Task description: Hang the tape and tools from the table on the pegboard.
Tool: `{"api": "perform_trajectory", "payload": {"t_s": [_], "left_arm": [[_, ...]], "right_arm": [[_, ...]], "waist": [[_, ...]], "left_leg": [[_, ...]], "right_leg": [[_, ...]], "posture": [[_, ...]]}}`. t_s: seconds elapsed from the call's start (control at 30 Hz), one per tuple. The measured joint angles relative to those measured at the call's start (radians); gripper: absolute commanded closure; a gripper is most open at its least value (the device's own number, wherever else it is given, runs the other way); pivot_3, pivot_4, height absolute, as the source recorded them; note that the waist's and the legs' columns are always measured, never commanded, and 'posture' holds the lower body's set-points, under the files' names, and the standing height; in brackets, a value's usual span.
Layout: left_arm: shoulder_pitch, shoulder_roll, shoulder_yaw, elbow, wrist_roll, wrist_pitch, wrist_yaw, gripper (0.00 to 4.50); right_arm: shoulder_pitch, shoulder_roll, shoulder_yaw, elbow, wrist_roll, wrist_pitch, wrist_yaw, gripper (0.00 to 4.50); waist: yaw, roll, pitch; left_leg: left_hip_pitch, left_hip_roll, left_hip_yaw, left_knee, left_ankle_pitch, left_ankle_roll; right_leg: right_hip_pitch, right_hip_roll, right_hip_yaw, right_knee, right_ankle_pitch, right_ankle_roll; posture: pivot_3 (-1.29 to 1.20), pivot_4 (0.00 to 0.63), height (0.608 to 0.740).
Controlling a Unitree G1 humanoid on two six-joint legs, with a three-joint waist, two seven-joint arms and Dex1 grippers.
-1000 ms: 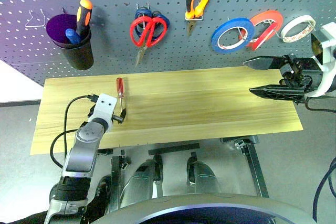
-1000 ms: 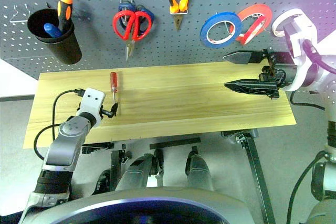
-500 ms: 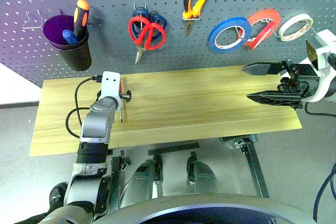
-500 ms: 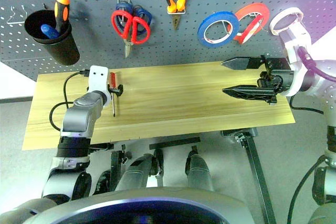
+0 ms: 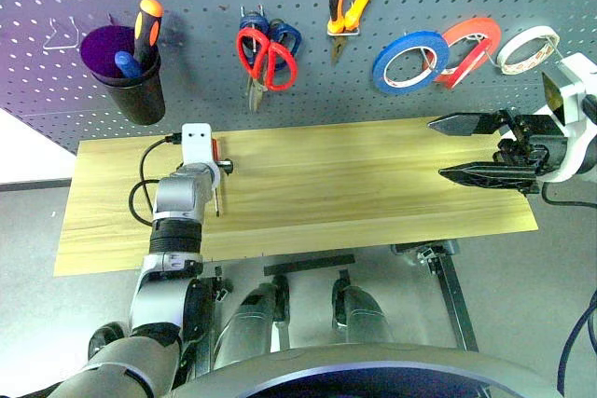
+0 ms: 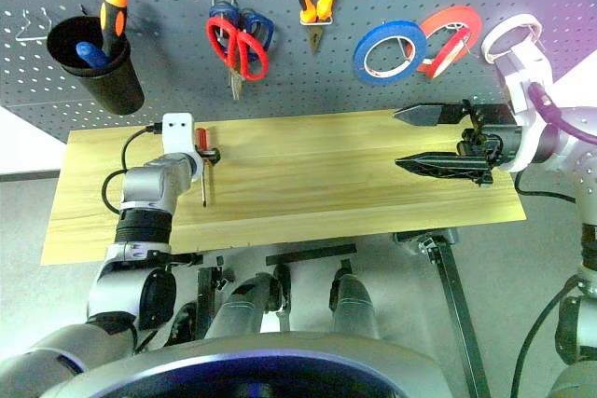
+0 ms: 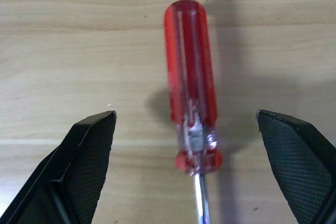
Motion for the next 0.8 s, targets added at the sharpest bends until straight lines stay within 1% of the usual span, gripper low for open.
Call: {"api": "perform_trajectory", "payload": {"t_s": [0.4,0.5,0.53,0.77,0.8], "left_arm": [[-0.085,-0.004,0.014,0.153,-0.022,-0.051,0.048,0.02],[-0.095,-0.006,0.013,0.174,-0.022,-0.067,0.053,0.54],[-0.095,-0.008,0.018,0.176,-0.025,-0.071,0.063,0.83],[-0.095,-0.012,0.028,0.177,-0.041,-0.073,0.113,3.29],[-0.095,-0.013,0.030,0.177,-0.044,-0.073,0.117,3.59]], "right_arm": [[0.022,-0.006,-0.008,-0.026,0.010,0.022,-0.007,0.00],[0.030,-0.007,-0.012,-0.028,0.010,0.022,-0.010,0.00],[0.031,-0.008,-0.014,-0.028,0.010,0.022,-0.010,0.00],[0.034,-0.019,-0.037,-0.035,0.012,0.025,-0.016,0.00],[0.034,-0.019,-0.037,-0.039,0.012,0.026,-0.018,0.00]], "waist": [[0.000,0.000,0.000],[-0.001,0.000,0.000],[-0.001,0.000,0.000],[-0.002,-0.001,0.000],[-0.001,-0.001,0.000]], "left_leg": [[0.000,0.000,0.003,0.000,0.000,0.000],[0.000,0.000,0.004,0.000,0.000,0.000],[0.000,0.000,0.005,0.000,0.000,0.000],[0.000,0.000,0.009,0.000,-0.001,0.001],[0.000,0.000,0.011,0.000,-0.001,0.001]], "right_leg": [[-0.001,-0.002,0.000,0.000,0.002,0.001],[-0.001,-0.003,0.000,0.000,0.002,0.001],[-0.001,-0.003,0.000,0.000,0.003,0.002],[-0.003,-0.005,0.000,0.000,0.005,0.002],[-0.004,-0.006,0.000,0.000,0.005,0.003]], "posture": [[-0.27,0.366,0.723],[-0.27,0.368,0.723],[-0.27,0.369,0.723],[-0.27,0.371,0.723],[-0.27,0.369,0.723]]}}
